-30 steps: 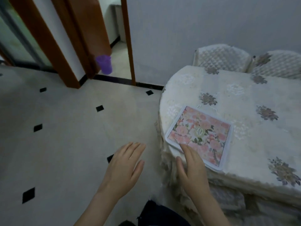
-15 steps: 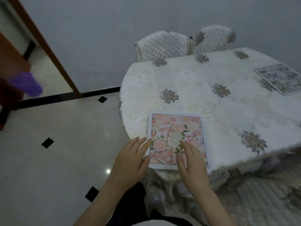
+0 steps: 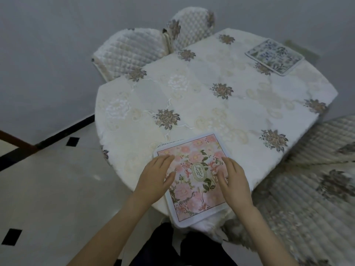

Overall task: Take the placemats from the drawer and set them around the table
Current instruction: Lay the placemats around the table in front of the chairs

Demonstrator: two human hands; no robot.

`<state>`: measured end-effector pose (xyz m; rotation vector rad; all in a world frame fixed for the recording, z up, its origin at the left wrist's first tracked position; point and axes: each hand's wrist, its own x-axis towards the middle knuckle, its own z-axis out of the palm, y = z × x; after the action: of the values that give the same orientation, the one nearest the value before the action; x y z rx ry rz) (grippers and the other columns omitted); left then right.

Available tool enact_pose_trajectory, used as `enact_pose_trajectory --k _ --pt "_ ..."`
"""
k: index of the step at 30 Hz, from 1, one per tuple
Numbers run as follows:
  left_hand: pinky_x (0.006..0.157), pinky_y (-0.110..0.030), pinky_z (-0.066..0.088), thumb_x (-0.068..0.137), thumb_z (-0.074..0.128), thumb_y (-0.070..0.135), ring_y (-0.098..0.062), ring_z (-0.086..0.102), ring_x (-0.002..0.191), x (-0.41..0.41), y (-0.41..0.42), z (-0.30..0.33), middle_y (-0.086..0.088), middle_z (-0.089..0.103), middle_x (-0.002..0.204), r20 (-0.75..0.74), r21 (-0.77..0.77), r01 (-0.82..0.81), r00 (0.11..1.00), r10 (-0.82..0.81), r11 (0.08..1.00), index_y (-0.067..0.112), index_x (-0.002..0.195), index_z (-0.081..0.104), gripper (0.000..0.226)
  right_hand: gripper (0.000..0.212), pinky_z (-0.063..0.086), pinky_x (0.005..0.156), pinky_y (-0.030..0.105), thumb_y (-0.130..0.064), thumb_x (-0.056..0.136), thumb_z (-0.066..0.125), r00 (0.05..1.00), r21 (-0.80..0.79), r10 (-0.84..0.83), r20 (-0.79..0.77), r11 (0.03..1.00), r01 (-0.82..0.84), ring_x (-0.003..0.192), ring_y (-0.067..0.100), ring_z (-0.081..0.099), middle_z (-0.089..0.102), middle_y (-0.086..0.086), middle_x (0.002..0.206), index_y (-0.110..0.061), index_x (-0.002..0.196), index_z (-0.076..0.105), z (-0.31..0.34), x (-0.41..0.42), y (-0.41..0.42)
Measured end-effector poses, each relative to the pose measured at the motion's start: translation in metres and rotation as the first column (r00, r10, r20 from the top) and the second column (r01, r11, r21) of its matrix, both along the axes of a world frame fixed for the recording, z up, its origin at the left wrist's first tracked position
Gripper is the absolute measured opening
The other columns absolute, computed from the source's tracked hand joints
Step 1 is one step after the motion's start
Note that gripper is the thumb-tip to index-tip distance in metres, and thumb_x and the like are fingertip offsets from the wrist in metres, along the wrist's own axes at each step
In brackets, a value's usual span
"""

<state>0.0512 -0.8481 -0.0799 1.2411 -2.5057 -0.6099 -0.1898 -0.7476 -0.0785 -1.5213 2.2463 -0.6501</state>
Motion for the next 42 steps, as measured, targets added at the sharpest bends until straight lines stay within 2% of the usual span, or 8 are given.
enact_pose_trajectory --k 8,13,17,23,27,30,37,42 --pt "0.101 -0.035 0.037 0.092 0.057 0.028 -0.025 0.040 0.121 -0.013 0.000 -0.064 -0.012 0.041 0.135 0.078 0.475 -0.398 0.908 0.412 0.785 0.019 0.147 0.028 0.063 0.061 0.043 0.092 0.051 -0.038 0.093 0.049 0.998 0.411 -0.064 -0.024 0.909 0.068 0.121 0.043 0.041 0.041 0.022 0.135 -0.024 0.148 0.028 -0.062 -0.055 -0.038" --pt "0.083 -0.026 0.045 0.091 0.056 0.019 -0.015 0.053 0.103 -0.028 0.021 -0.072 -0.001 0.056 0.120 -0.007 0.512 -0.464 0.839 0.544 0.723 0.019 0.142 0.035 0.054 0.061 0.037 0.096 0.050 -0.038 0.096 0.045 0.999 0.434 0.009 -0.045 0.901 0.012 0.121 0.042 0.037 0.035 0.023 0.141 -0.034 0.152 0.021 -0.075 -0.059 -0.041" --pt "0.108 -0.039 0.037 0.092 0.053 0.020 -0.021 0.038 0.131 -0.035 0.034 -0.073 -0.004 0.040 0.147 -0.016 0.449 -0.518 0.810 0.586 0.728 0.031 0.150 0.023 0.067 0.057 0.039 0.089 0.044 -0.047 0.096 0.039 0.998 0.378 0.062 0.003 0.924 -0.059 0.108 0.039 0.045 0.043 0.018 0.127 -0.036 0.150 0.024 -0.070 -0.061 -0.035" --pt "0.095 -0.028 0.048 0.084 0.070 0.012 -0.009 0.054 0.114 -0.035 0.048 -0.055 0.031 0.044 0.131 -0.243 0.675 -0.430 0.637 0.731 0.599 0.042 0.139 0.040 0.070 0.058 0.043 0.084 0.025 -0.025 0.088 0.063 0.963 0.203 0.012 0.268 0.977 -0.069 0.099 0.014 0.055 0.050 0.004 0.126 -0.036 0.141 0.043 -0.045 -0.085 -0.032" --pt "0.082 -0.026 0.056 0.077 0.078 0.009 -0.015 0.065 0.102 -0.027 0.054 -0.058 0.005 0.064 0.119 -0.205 0.825 -0.305 0.622 0.756 0.475 0.042 0.128 0.049 0.067 0.060 0.057 0.088 0.044 -0.012 0.080 0.076 0.774 0.271 -0.076 0.629 0.954 -0.126 0.104 0.014 0.066 0.063 -0.005 0.126 -0.050 0.123 0.056 -0.041 -0.114 -0.031" --pt "0.075 -0.022 0.056 0.074 0.079 0.004 -0.012 0.067 0.098 -0.030 0.059 -0.057 0.001 0.063 0.118 -0.180 0.877 -0.252 0.616 0.767 0.409 0.037 0.136 0.043 0.079 0.072 0.055 0.091 0.043 -0.011 0.073 0.082 0.756 0.344 -0.019 0.654 0.898 -0.275 0.110 0.015 0.064 0.058 -0.010 0.131 -0.046 0.129 0.054 -0.040 -0.119 -0.030" --pt "0.070 -0.010 0.051 0.068 0.079 -0.006 -0.001 0.060 0.102 -0.039 0.063 -0.052 0.012 0.052 0.128 -0.166 0.845 -0.279 0.675 0.719 0.457 0.028 0.134 0.051 0.080 0.082 0.056 0.070 0.017 0.008 0.065 0.077 0.804 0.367 0.047 0.593 0.873 -0.322 0.086 0.000 0.063 0.054 -0.006 0.135 -0.033 0.132 0.054 -0.041 -0.108 -0.017" --pt "0.073 -0.003 0.046 0.070 0.076 -0.007 -0.001 0.053 0.109 -0.040 0.051 -0.033 0.012 0.045 0.137 -0.212 0.772 -0.280 0.732 0.647 0.570 0.028 0.136 0.050 0.079 0.079 0.055 0.058 0.023 0.010 0.068 0.074 0.820 0.284 0.032 0.571 0.930 -0.234 0.062 0.006 0.064 0.051 -0.009 0.140 -0.035 0.131 0.054 -0.018 -0.101 -0.008"
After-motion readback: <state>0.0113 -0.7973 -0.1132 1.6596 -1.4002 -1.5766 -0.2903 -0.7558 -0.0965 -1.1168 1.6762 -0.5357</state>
